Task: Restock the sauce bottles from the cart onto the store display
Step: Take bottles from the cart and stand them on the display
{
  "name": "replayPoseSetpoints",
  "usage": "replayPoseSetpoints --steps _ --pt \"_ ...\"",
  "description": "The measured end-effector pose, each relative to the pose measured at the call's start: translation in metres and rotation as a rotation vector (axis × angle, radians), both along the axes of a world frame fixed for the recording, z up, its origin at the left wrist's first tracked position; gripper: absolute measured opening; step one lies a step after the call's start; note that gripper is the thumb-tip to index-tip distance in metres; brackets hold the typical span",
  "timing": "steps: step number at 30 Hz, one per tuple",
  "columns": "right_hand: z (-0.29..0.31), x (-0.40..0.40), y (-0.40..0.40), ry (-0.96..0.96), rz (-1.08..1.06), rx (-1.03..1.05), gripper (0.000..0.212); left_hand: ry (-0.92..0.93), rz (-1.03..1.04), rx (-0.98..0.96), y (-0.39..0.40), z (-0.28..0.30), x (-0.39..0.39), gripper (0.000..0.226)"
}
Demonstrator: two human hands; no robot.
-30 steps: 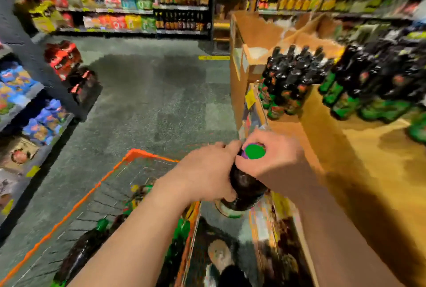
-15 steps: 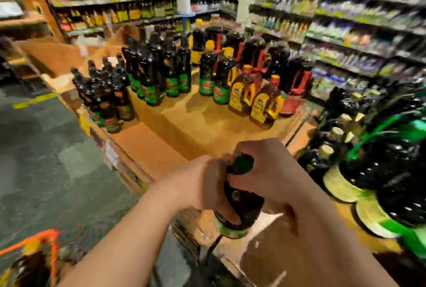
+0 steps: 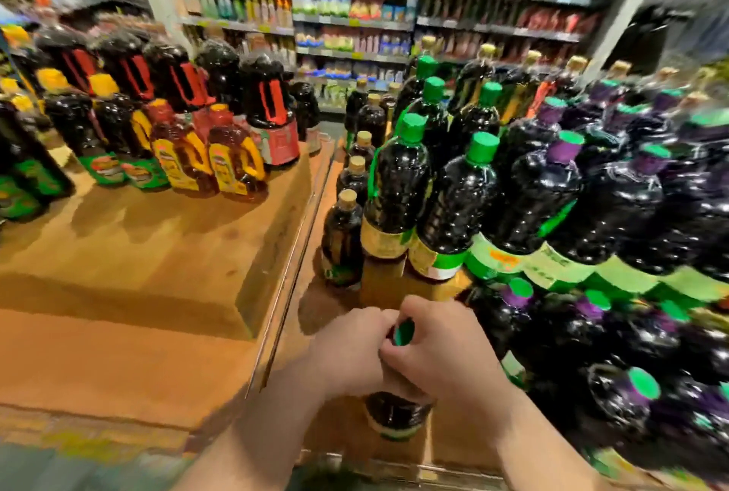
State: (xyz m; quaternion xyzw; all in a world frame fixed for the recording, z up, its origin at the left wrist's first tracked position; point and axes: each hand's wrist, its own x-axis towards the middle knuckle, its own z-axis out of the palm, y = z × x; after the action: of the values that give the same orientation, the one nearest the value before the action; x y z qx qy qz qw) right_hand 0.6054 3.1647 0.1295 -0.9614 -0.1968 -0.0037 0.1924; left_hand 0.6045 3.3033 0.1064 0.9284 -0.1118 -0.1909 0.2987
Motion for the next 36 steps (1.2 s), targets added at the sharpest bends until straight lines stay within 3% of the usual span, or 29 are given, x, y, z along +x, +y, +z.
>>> replayPoseSetpoints --steps 5,8,10,15,19,24,30,36 --pt "-0.017 -0.019 -0.037 0.087 -0.269 -0.069 0.030 0.044 -0.214 -0.034 -0.038 -0.014 0.009 0.052" --pt "-0.021 -0.028 -0.057 0.113 -0.436 -0.129 0.033 0.057 -0.297 -0.033 -0.063 -0.029 0.016 0.067" --pt "-0.026 -0.030 -0.070 0.108 -0.504 -0.157 0.033 0.088 -0.291 -0.058 -0.077 -0.040 0.018 0.085" --pt "-0.037 -0.019 -0.102 0.114 -0.690 -0.173 0.035 0.119 -0.183 -0.184 -0.119 -0.059 0.009 0.095" --pt "-0.040 -0.014 -0.112 0.105 -0.626 -0.212 0.032 0.017 -0.126 -0.028 -0.138 -0.070 0.001 0.102" --pt "-0.030 -0.013 -0.128 0.194 -0.343 -0.200 0.028 0.048 -0.216 -0.096 -0.133 -0.066 0.017 0.103" --pt "-0.021 -0.007 -0.142 0.207 -0.300 -0.189 0.025 0.160 -0.341 -0.090 -0.131 -0.051 0.039 0.103" --pt "-0.015 -0.001 -0.150 0.278 -0.316 -0.194 0.026 -0.014 -0.361 0.287 -0.158 -0.048 0.029 0.087"
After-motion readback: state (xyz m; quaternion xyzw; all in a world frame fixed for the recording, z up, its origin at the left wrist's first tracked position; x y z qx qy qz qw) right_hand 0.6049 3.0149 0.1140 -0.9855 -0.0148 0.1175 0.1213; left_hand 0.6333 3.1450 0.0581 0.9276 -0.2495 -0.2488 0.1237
